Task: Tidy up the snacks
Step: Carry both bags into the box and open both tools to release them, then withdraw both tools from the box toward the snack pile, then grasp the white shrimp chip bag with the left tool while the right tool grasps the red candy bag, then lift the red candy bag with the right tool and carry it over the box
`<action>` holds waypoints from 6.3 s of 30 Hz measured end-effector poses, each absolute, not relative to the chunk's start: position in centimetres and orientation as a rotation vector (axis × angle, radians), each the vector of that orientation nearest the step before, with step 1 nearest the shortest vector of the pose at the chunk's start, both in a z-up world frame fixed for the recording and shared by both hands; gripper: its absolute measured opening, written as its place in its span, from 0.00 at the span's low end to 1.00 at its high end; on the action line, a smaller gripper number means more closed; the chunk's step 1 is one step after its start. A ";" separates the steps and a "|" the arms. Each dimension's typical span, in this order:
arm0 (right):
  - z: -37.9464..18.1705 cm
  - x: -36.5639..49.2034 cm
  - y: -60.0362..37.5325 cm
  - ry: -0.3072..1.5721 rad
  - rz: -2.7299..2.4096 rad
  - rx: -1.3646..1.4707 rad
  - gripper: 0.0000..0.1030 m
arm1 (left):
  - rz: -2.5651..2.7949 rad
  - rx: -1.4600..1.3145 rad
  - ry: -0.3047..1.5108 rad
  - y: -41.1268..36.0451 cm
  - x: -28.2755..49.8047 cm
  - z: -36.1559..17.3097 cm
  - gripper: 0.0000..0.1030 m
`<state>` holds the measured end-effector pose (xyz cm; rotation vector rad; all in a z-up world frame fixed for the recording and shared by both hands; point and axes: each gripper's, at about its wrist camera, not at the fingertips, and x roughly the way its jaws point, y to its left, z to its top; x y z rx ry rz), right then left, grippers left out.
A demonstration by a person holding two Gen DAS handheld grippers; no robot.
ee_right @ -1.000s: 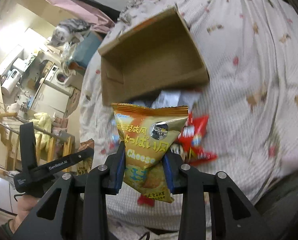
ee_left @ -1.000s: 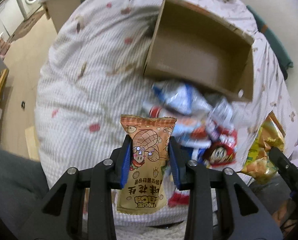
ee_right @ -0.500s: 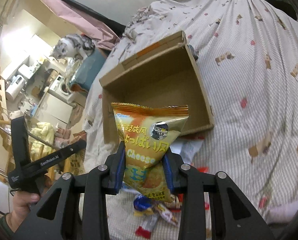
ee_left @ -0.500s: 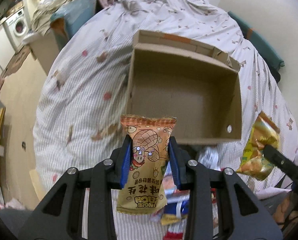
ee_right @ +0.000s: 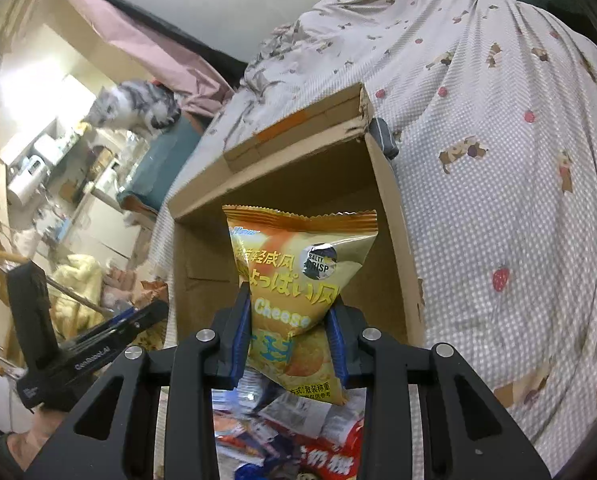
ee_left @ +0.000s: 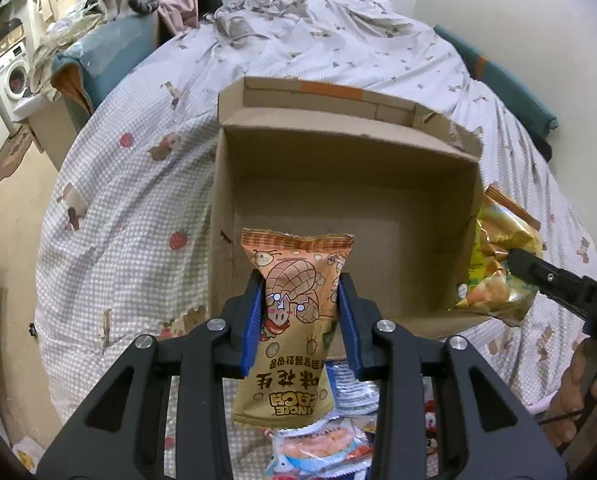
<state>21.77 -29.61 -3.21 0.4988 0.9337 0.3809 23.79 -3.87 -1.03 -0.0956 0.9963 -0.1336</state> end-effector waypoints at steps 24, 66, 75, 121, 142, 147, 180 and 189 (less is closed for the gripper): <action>-6.6 23.9 -27.1 0.999 0.357 0.370 0.34 | -0.141 -0.051 0.922 -5.2 27.0 -4.1 0.30; -2.9 21.5 -26.4 0.842 0.314 0.256 0.90 | -0.046 -0.089 0.871 -3.5 24.4 -1.8 0.81; -1.7 18.7 -26.8 0.827 0.300 0.265 0.94 | -0.095 -0.123 0.834 -2.8 21.9 0.0 0.81; -7.7 11.7 -31.1 1.093 0.167 0.489 0.97 | -0.145 -0.277 1.385 -2.9 16.6 -11.4 0.93; -15.5 13.5 -24.7 1.479 0.241 0.255 0.87 | -0.134 -0.263 1.452 -2.0 15.8 -12.9 0.39; -14.9 13.4 -23.8 1.459 0.318 0.279 0.52 | -0.117 -0.245 1.437 -0.9 15.1 -12.2 0.39; -1.6 5.8 -31.8 1.098 0.329 0.353 0.13 | -0.012 -0.187 1.239 4.8 7.2 -2.6 0.38; 3.9 5.8 -31.5 0.948 0.334 0.382 0.12 | 0.025 -0.106 1.015 4.4 8.3 3.6 0.38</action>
